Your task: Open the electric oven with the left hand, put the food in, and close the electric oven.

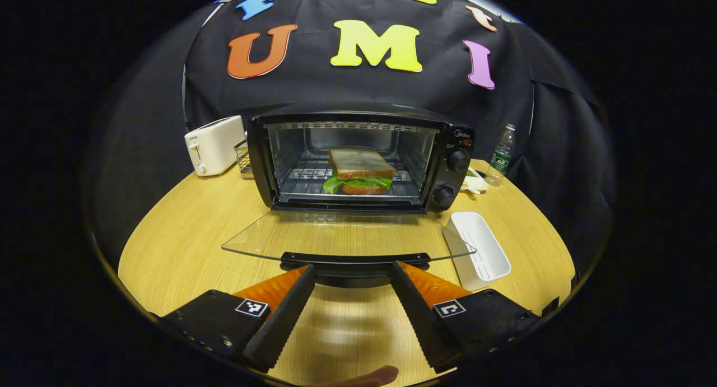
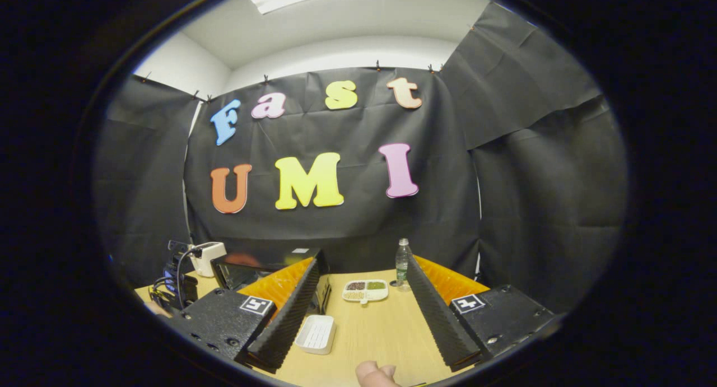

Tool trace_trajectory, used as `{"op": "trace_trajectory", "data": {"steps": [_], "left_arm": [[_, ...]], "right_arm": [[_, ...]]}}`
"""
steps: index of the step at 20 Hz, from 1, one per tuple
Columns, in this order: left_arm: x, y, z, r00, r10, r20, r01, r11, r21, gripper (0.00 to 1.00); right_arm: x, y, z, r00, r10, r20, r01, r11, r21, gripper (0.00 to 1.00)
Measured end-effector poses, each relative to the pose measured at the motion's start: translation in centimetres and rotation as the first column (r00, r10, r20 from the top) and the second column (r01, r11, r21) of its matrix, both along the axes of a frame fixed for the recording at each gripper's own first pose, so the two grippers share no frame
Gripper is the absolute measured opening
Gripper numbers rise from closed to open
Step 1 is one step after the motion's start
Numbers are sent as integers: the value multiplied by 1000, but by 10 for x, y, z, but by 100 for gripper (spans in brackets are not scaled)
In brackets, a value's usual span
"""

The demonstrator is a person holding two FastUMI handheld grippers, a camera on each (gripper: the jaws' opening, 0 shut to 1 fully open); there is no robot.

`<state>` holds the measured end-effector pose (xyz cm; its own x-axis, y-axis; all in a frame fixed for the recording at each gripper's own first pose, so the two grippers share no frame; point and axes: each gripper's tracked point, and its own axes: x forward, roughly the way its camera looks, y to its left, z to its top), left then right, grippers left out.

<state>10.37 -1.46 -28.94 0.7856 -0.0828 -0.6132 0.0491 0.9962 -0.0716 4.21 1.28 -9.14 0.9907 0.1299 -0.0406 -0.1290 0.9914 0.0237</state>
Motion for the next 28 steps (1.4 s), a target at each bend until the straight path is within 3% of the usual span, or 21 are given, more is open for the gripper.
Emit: {"op": "trace_trajectory", "data": {"steps": [7, 8, 9, 13, 14, 17, 18, 19, 24, 28], "left_arm": [[55, 6, 67, 975, -9, 223, 2, 1000, 28, 93], [68, 7, 78, 965, -13, 261, 4, 999, 33, 85], [82, 7, 85, 955, -27, 295, 15, 999, 44, 94], [103, 16, 108, 939, 0, 343, 1, 1000, -3, 95], [100, 17, 116, 936, 4, 352, -1, 1000, -8, 94], [79, 18, 148, 912, 8, 411, -2, 1000, -17, 93], [67, 18, 157, 905, 15, 426, -4, 1000, -27, 93], [56, 21, 165, 900, 27, 434, -13, 999, -34, 93], [-12, 21, 209, 861, 48, 507, -30, 999, -42, 93], [-65, 25, 224, 853, 63, 518, -62, 998, -19, 93]], "right_arm": [[-9, 0, 3, 1000, -4, 7, 4, 1000, -5, 97], [-10, -1, 3, 1000, -8, 9, 8, 1000, -7, 96], [-11, -1, 4, 1000, -10, 8, 10, 1000, -9, 96], [-17, -6, 8, 1000, -25, 15, 26, 999, -28, 96], [-18, -8, 9, 999, -29, 17, 30, 999, -33, 100], [-23, -9, 13, 999, -37, 24, 38, 999, -32, 96], [-25, -8, 16, 999, -35, 28, 36, 999, -26, 100], [-27, -7, 17, 999, -35, 32, 36, 999, -22, 96], [-42, 1, 27, 998, -20, 56, 22, 999, -25, 97], [-57, 10, 28, 998, 2, 66, 0, 1000, -22, 96]]}}
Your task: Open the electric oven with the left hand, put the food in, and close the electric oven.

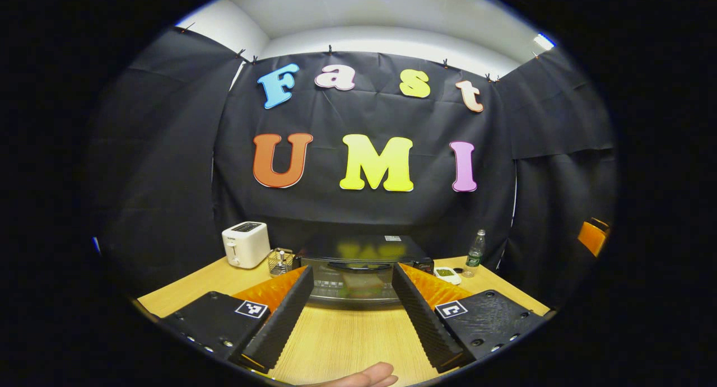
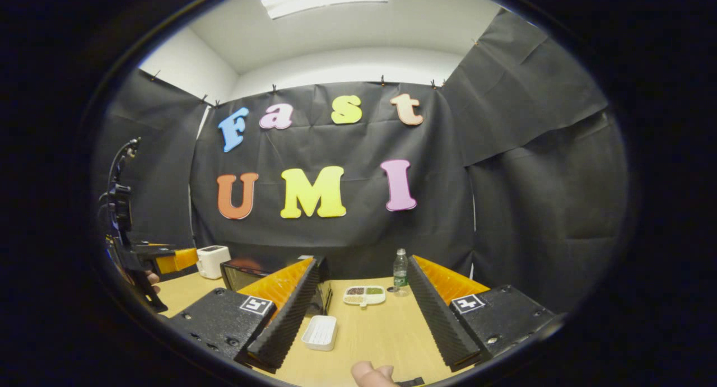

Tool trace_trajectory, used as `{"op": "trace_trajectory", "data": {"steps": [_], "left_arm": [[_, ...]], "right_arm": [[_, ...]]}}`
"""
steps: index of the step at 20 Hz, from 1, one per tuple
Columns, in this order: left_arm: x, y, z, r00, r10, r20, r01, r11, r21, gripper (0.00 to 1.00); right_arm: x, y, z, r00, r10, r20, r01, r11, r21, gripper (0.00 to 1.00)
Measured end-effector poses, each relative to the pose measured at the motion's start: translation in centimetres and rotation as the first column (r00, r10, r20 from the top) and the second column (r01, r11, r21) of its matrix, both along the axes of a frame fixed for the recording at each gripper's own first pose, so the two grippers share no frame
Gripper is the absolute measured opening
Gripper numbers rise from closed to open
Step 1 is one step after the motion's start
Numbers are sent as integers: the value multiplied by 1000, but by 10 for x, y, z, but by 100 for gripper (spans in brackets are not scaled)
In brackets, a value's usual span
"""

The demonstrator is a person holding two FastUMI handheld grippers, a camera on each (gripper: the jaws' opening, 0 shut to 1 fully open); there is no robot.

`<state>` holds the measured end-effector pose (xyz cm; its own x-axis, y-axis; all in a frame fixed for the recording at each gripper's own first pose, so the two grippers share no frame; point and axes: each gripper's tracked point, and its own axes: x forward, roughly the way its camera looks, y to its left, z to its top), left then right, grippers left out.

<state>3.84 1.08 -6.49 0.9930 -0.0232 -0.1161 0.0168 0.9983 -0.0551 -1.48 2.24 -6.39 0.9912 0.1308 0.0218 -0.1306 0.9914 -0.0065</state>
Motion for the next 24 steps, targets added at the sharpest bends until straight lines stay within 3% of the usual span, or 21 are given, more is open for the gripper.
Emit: {"op": "trace_trajectory", "data": {"steps": [6, 9, 24], "left_arm": [[-51, -3, 12, 999, 22, 47, -24, 999, 39, 93], [-65, -17, 12, 998, -15, 63, 12, 999, 42, 93], [-88, -23, 15, 994, -58, 95, 55, 998, 36, 93]], "right_arm": [[-9, 17, -4, 999, 32, -3, -32, 999, -16, 96], [-11, 24, -8, 999, 49, -10, -49, 998, -27, 97], [-23, 30, -8, 997, 79, -2, -79, 997, -10, 96]]}}
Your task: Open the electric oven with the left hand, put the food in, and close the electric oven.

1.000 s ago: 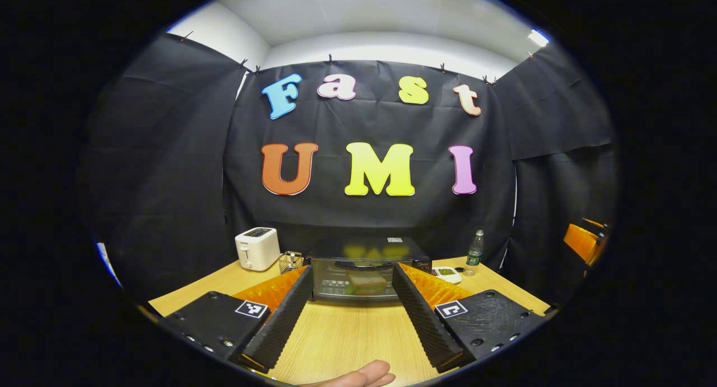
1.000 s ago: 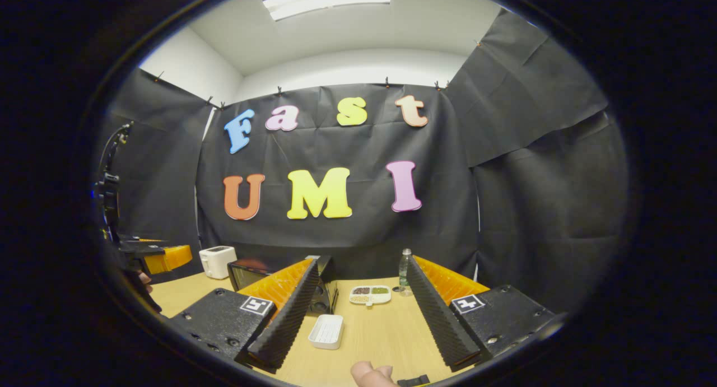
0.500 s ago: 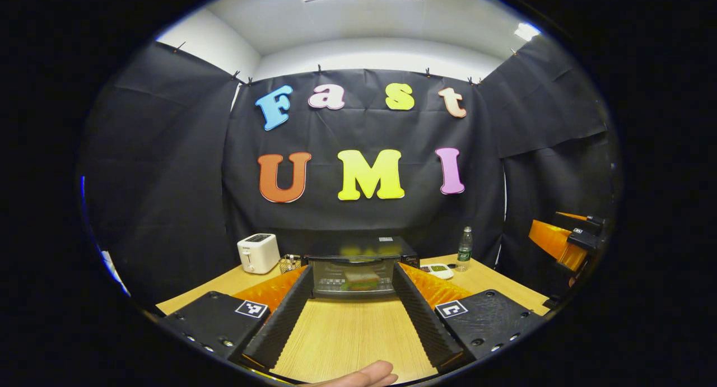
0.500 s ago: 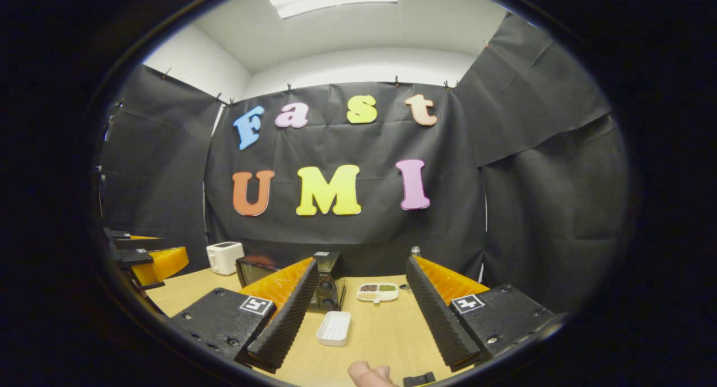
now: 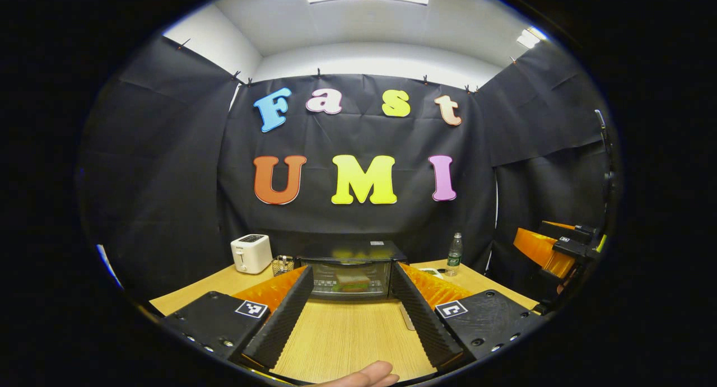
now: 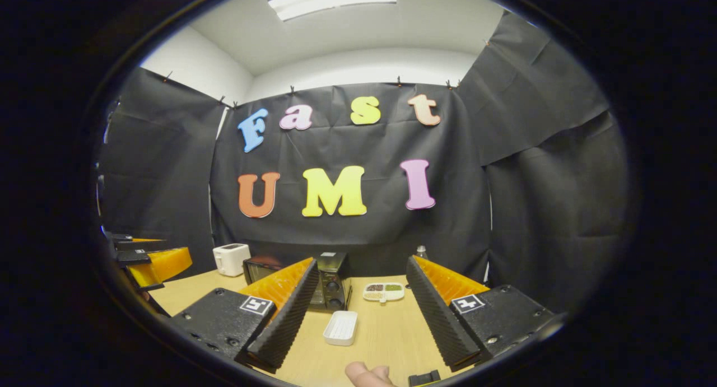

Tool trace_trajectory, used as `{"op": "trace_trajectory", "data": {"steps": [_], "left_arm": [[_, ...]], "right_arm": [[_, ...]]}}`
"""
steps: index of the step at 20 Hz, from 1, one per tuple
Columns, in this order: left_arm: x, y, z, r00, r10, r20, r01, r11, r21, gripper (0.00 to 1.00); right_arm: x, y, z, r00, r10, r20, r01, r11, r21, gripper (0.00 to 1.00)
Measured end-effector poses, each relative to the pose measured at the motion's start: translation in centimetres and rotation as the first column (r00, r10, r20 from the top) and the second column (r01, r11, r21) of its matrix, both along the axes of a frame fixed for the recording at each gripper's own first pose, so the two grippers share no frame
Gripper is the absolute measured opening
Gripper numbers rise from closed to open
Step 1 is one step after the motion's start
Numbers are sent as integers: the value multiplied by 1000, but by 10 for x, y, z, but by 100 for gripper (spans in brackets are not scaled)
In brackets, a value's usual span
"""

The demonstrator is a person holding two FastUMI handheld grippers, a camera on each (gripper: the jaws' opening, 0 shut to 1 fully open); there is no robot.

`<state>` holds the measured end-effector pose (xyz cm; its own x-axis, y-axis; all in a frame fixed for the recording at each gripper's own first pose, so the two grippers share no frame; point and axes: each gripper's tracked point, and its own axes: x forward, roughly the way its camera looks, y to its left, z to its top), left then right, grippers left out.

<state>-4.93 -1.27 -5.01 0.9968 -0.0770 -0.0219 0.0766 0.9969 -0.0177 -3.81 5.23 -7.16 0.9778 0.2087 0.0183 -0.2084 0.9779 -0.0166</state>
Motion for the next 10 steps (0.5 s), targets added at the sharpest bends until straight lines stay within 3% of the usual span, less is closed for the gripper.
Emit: {"op": "trace_trajectory", "data": {"steps": [10], "left_arm": [[-14, -2, 6, 999, 10, 31, -10, 1000, 13, 93]], "right_arm": [[-13, -4, 4, 1000, 8, 12, -8, 1000, 2, 96]]}}
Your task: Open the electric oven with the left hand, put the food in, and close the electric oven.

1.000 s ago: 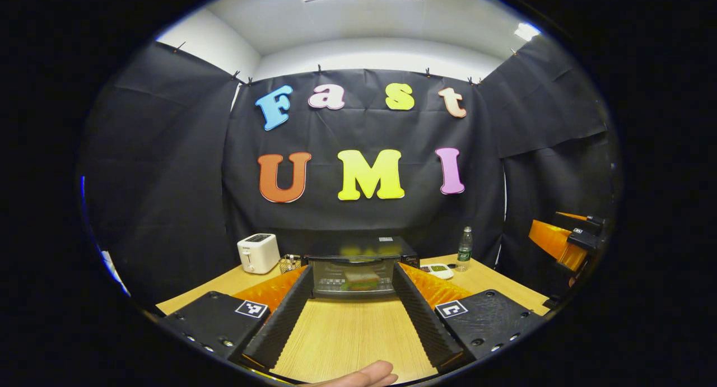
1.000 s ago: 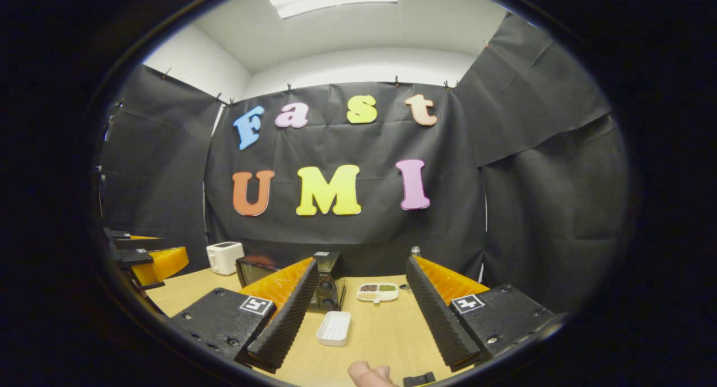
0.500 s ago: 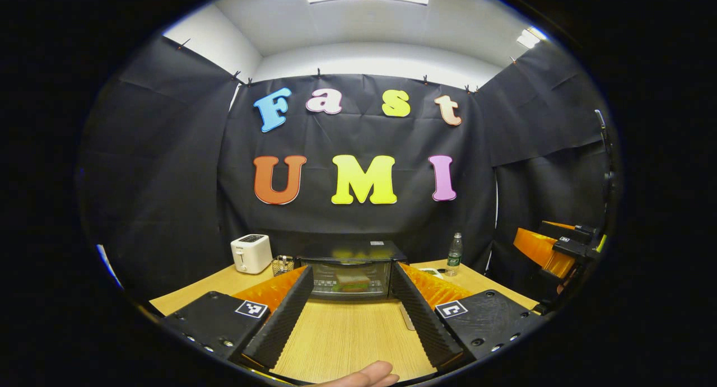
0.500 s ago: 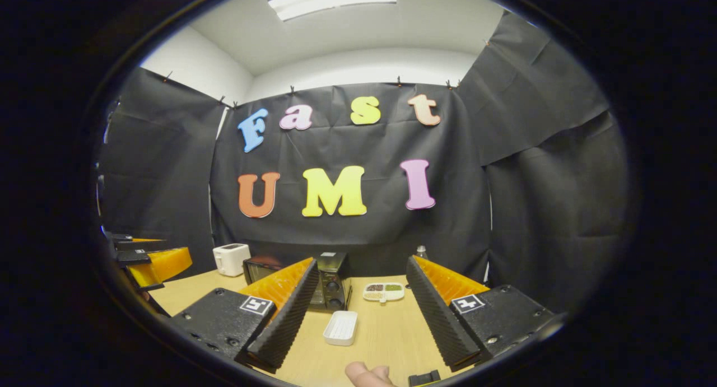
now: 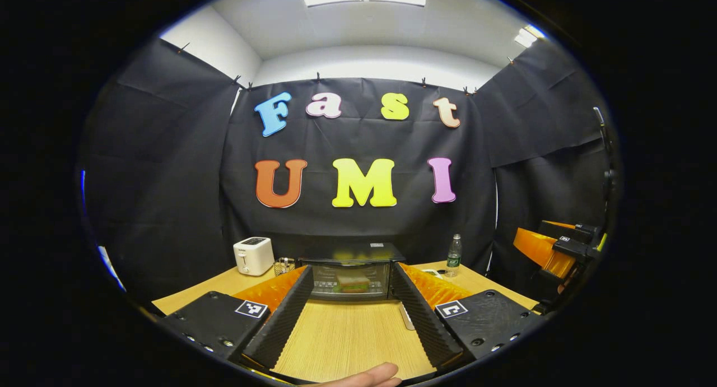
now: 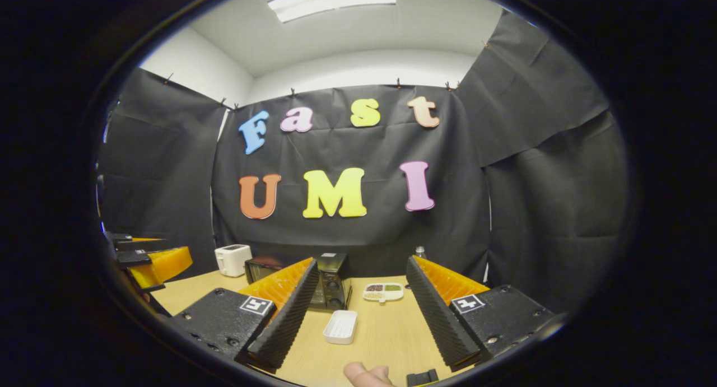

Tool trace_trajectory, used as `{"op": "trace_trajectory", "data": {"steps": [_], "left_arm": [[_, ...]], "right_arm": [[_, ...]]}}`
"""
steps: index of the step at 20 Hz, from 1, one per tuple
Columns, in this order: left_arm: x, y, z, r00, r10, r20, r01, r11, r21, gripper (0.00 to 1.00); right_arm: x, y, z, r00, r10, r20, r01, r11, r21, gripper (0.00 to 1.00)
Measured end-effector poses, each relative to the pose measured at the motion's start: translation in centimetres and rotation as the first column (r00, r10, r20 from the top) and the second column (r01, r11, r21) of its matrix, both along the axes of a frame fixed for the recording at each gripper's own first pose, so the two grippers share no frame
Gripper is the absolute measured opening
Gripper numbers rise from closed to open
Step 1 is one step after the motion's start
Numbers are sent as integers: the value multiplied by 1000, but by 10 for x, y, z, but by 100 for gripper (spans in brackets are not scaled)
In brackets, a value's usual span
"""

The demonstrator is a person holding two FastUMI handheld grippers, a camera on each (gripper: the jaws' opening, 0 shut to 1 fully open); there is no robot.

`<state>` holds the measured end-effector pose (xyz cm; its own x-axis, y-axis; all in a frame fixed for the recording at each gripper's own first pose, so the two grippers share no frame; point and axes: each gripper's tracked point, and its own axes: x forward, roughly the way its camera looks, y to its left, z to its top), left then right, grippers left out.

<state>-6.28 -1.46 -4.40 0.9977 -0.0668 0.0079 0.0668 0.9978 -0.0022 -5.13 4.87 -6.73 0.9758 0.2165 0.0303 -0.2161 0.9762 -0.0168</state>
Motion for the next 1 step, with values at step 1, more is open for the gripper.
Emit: {"op": "trace_trajectory", "data": {"steps": [1], "left_arm": [[-2, -3, 0, 1000, -3, 2, 3, 1000, 5, 93]], "right_arm": [[-2, 1, 1, 1000, 4, 4, -4, 1000, 0, 96]]}}
